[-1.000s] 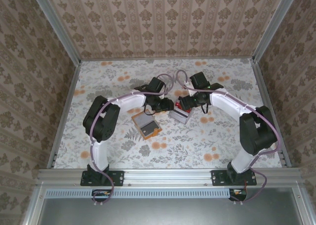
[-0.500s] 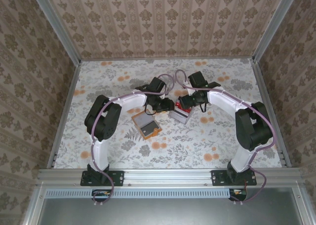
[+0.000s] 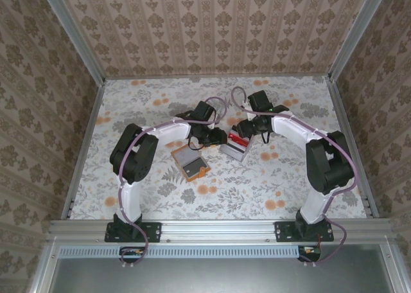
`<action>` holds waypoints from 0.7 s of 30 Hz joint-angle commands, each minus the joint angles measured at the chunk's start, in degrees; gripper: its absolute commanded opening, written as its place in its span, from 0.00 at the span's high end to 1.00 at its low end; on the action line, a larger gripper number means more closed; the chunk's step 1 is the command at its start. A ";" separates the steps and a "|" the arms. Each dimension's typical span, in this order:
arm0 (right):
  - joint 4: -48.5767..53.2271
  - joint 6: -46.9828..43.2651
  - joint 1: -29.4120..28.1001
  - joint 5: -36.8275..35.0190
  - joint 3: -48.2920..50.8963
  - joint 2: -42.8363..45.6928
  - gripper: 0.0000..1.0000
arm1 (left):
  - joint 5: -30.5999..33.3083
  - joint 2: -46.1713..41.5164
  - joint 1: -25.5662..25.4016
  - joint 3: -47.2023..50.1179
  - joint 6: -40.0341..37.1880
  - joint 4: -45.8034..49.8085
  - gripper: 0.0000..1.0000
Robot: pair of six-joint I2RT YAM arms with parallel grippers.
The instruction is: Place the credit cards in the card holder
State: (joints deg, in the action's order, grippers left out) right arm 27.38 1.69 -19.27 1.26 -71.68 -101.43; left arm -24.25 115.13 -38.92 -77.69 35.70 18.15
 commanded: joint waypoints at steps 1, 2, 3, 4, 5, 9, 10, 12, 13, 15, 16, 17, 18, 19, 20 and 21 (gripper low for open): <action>0.26 0.43 0.00 -1.33 -1.80 -1.88 0.35 | 0.96 1.58 -0.11 1.53 -0.77 1.71 0.59; 0.39 0.42 0.01 -1.51 -1.86 -1.94 0.35 | 0.88 1.59 -0.06 1.64 -0.72 1.63 0.59; 0.32 0.42 0.02 -1.67 -1.72 -1.98 0.35 | 0.89 1.57 -0.04 1.71 -0.70 1.55 0.59; 0.03 0.42 0.02 -1.74 -1.45 -1.92 0.35 | 0.87 1.50 -0.02 1.83 -0.77 1.53 0.59; -0.02 0.41 -0.04 -1.93 -1.36 -1.93 0.35 | 0.98 1.51 -0.01 1.99 -0.69 1.50 0.59; -0.11 0.83 0.36 -2.75 -1.14 -1.05 0.37 | 0.87 1.08 0.20 2.88 -0.22 0.76 0.59; -0.38 0.93 0.58 -2.80 -0.87 -0.57 0.37 | 0.87 1.06 0.25 2.98 -0.28 0.78 0.59; -0.53 0.95 0.72 -2.84 -0.92 0.06 0.37 | 0.95 0.93 0.33 3.20 -0.28 0.82 0.59; -0.57 0.94 0.83 -2.83 -0.92 0.31 0.37 | 0.96 0.88 0.35 3.33 -0.31 0.75 0.59; -0.79 1.03 1.05 -2.84 -0.49 1.05 0.38 | 0.89 0.88 0.33 3.55 -0.20 0.63 0.59; -1.00 1.12 1.13 -2.83 -0.32 1.27 0.38 | 0.79 0.82 0.34 3.56 -0.20 0.48 0.59; -1.09 1.20 1.21 -2.84 -0.19 1.57 0.38 | 0.70 0.96 0.33 3.64 -0.24 0.39 0.59; -1.09 1.37 1.35 -2.84 -0.15 1.75 0.38 | 0.70 0.97 0.33 3.68 -0.14 0.44 0.60; -1.08 1.45 1.46 -2.70 -0.13 1.88 0.38 | 0.61 0.87 0.34 3.85 -0.02 0.33 0.60; -1.09 1.44 1.43 -2.69 0.00 2.10 0.38 | 0.52 0.88 0.33 3.95 -0.02 0.16 0.59; -1.34 1.62 1.52 -2.71 0.21 2.36 0.38 | 0.45 0.88 0.34 4.10 -0.03 0.04 0.60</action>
State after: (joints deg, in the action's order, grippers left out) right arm 27.05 1.96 -18.72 1.21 -72.05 -101.54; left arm -25.34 115.11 -38.81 -76.01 35.75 14.61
